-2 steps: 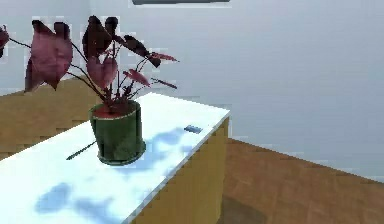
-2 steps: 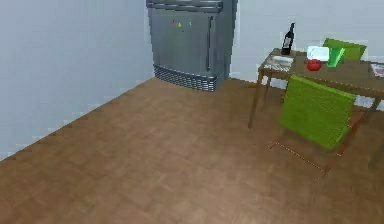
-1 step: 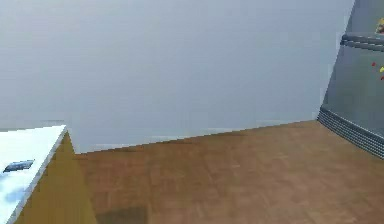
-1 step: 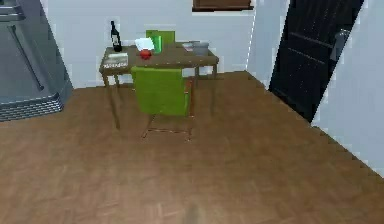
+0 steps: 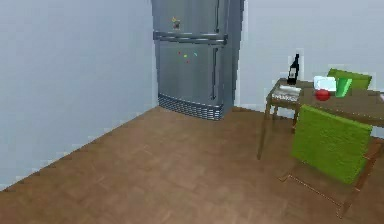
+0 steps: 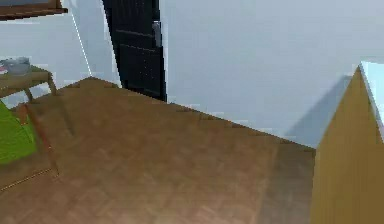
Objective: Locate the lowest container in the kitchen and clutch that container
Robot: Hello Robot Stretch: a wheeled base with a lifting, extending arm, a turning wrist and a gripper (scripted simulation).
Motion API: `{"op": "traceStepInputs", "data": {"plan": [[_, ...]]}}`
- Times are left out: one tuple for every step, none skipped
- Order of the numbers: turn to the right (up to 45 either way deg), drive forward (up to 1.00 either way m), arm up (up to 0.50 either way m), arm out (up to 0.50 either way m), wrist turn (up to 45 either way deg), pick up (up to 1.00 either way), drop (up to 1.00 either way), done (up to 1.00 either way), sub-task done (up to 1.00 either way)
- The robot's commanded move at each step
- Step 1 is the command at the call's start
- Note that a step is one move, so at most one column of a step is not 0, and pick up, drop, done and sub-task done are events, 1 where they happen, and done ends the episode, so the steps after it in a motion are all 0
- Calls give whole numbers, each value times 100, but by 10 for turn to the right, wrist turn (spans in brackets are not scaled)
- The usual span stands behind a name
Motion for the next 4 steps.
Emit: {"op": "traceStepInputs", "data": {"plan": [[300, 0, 0, 0, 0, 0, 0, 0, 0], [0, 15, 0, 0, 0, 0, 0, 0, 0], [-450, 0, 0, 0, 0, 0, 0, 0, 0], [-420, 0, 0, 0, 0, 0, 0, 0, 0]]}}
